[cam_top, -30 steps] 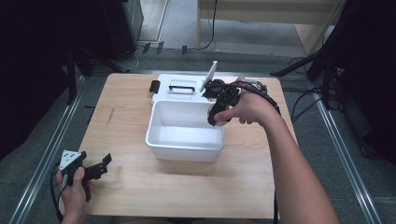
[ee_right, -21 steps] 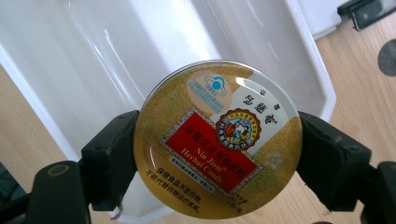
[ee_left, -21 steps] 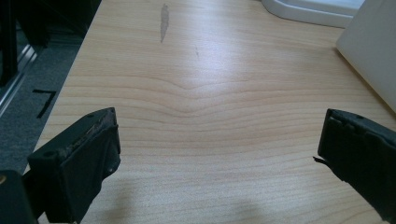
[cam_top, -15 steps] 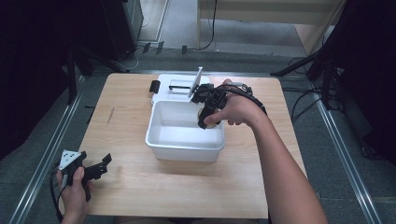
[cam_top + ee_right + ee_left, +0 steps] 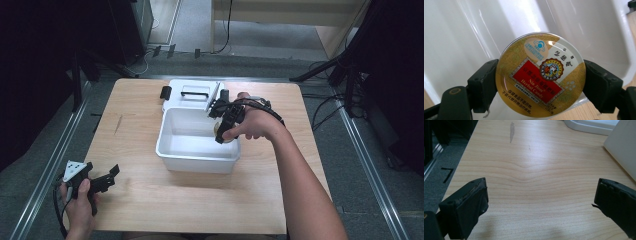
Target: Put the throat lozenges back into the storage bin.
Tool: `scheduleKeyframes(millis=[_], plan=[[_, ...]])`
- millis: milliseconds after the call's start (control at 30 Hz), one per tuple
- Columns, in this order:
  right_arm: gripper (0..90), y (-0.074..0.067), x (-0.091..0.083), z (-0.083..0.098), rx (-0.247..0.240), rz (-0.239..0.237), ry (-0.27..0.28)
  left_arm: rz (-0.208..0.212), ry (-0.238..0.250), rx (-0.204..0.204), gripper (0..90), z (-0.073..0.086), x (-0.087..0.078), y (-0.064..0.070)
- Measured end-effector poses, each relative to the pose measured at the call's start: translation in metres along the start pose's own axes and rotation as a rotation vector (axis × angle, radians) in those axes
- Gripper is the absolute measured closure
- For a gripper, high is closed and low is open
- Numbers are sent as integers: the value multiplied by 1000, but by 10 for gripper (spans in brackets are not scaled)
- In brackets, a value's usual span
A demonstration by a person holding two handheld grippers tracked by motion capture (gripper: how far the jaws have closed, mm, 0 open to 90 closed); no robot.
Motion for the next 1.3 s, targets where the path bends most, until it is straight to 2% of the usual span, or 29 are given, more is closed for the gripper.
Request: scheduleKeyframes(millis=[367,467,567,733,867,1167,1300], plan=[[202,-3,14,4,-28,-11,0,-4,-1,2,0,0,-1,0],[202,-5,20,6,-78,1,11,-7,0,-1,0,0,-1,0],[201,-6,24,8,-86,-5,7,-6,1,-3,0,0,-1,0],[201,-12,31,9,-149,16,-30,-7,-2,0,0,0,-1,0],[201,-13,37,11,-155,14,-58,-7,0,0,0,0,-1,0],[203,-13,41,10,-160,31,-81,-5,-1,-10,0,0,-1,-1],[201,-15,41,10,-146,6,-95,-4,0,-10,0,0,-1,-1]])
Point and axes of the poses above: each handheld gripper's, and its own axes: x roughly forward along the jaws, z roughly out of its underside, y roughly to its right, the point moved 6 cm from there along x, roughly forward along the jaws, and after that the axes turned 3 degrees about x, right-handed, at the moved point
